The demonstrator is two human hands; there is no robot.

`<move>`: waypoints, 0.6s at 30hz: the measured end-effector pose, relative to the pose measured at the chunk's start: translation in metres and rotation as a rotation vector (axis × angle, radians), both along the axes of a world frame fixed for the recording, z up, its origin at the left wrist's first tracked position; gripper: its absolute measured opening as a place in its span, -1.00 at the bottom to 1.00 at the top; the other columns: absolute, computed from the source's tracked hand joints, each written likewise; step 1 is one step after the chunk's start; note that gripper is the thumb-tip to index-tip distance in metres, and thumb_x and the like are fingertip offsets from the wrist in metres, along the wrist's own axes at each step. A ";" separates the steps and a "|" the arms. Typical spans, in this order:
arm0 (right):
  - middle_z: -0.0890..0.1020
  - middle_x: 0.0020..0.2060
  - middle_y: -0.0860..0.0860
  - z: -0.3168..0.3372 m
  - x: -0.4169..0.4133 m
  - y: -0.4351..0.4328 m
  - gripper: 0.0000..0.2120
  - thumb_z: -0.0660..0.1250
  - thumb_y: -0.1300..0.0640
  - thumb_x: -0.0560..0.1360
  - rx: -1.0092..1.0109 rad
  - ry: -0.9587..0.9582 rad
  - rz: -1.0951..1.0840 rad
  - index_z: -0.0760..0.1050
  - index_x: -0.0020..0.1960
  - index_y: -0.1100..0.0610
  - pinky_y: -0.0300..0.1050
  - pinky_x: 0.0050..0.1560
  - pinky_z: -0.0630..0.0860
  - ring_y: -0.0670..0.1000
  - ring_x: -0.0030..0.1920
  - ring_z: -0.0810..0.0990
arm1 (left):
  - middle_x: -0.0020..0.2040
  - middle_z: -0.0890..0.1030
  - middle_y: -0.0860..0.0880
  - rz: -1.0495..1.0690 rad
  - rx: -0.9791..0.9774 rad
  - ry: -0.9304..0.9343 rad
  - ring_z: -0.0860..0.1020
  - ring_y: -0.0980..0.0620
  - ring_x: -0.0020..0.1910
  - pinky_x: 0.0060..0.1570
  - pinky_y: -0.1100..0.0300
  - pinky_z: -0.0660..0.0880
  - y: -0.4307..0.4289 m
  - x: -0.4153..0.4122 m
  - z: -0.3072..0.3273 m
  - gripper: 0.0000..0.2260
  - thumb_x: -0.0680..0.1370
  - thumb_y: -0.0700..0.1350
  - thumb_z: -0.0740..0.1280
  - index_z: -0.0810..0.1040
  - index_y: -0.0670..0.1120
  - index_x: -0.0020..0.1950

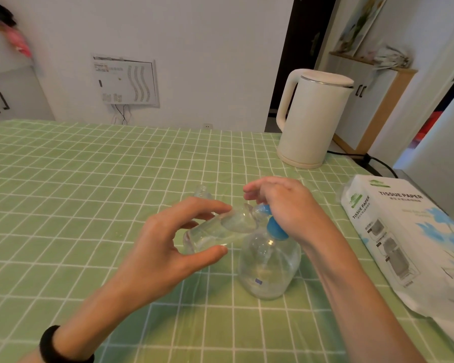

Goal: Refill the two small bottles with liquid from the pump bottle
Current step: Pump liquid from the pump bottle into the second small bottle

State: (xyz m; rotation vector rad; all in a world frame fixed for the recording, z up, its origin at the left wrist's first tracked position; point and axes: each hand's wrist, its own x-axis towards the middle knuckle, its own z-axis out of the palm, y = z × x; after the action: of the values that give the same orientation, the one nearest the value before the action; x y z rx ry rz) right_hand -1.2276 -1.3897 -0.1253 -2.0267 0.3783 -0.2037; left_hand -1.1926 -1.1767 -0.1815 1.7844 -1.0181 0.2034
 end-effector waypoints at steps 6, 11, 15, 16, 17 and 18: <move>0.69 0.04 -0.18 0.001 -0.002 0.000 -0.67 0.14 0.14 0.61 -0.014 -0.021 0.002 0.68 0.05 -0.06 -0.13 0.19 0.47 -0.21 0.11 0.58 | 0.23 0.68 0.18 -0.004 -0.013 0.004 0.67 0.07 0.21 0.14 0.08 0.61 -0.001 0.000 -0.001 -0.56 0.44 0.05 0.52 0.59 0.17 0.32; 0.70 0.02 -0.19 0.003 -0.002 -0.001 -0.67 0.14 0.11 0.61 -0.014 -0.043 0.010 0.69 0.06 -0.06 -0.25 0.03 0.45 -0.24 0.07 0.58 | 0.23 0.68 0.18 -0.012 -0.018 0.000 0.67 0.07 0.21 0.13 0.08 0.62 -0.001 -0.001 0.000 -0.55 0.44 0.04 0.52 0.58 0.17 0.33; 0.73 -0.02 -0.17 0.001 -0.001 0.001 -0.65 0.15 0.18 0.59 0.032 -0.021 -0.001 0.70 0.01 -0.05 -0.22 0.06 0.47 -0.21 0.07 0.61 | 0.23 0.68 0.19 -0.009 -0.003 0.010 0.67 0.07 0.22 0.15 0.07 0.62 -0.001 0.000 0.000 -0.57 0.44 0.06 0.52 0.60 0.19 0.30; 0.73 -0.02 -0.16 0.000 -0.001 0.001 -0.65 0.15 0.19 0.59 0.045 -0.011 0.000 0.70 0.00 -0.04 -0.20 0.10 0.48 -0.20 0.07 0.61 | 0.23 0.68 0.19 -0.009 -0.001 0.012 0.66 0.07 0.22 0.15 0.06 0.62 0.000 -0.001 0.000 -0.59 0.44 0.07 0.51 0.62 0.19 0.28; 0.73 -0.03 -0.16 0.000 -0.002 0.002 -0.65 0.15 0.19 0.59 0.051 -0.004 0.001 0.70 0.00 -0.04 -0.19 0.11 0.49 -0.20 0.07 0.61 | 0.23 0.68 0.19 -0.007 -0.001 0.013 0.67 0.07 0.22 0.15 0.05 0.62 0.000 -0.001 0.001 -0.59 0.44 0.07 0.51 0.62 0.18 0.28; 0.73 -0.03 -0.16 0.000 -0.002 0.002 -0.65 0.15 0.19 0.59 0.049 -0.003 0.001 0.70 0.00 -0.05 -0.20 0.11 0.48 -0.21 0.06 0.61 | 0.22 0.68 0.20 -0.006 -0.001 0.016 0.67 0.07 0.22 0.14 0.04 0.62 0.000 -0.001 0.001 -0.58 0.44 0.07 0.51 0.62 0.17 0.29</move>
State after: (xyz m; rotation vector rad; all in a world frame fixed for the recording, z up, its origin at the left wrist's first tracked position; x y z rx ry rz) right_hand -1.2295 -1.3880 -0.1257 -1.9782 0.3767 -0.1953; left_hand -1.1940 -1.1768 -0.1809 1.7794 -1.0120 0.1860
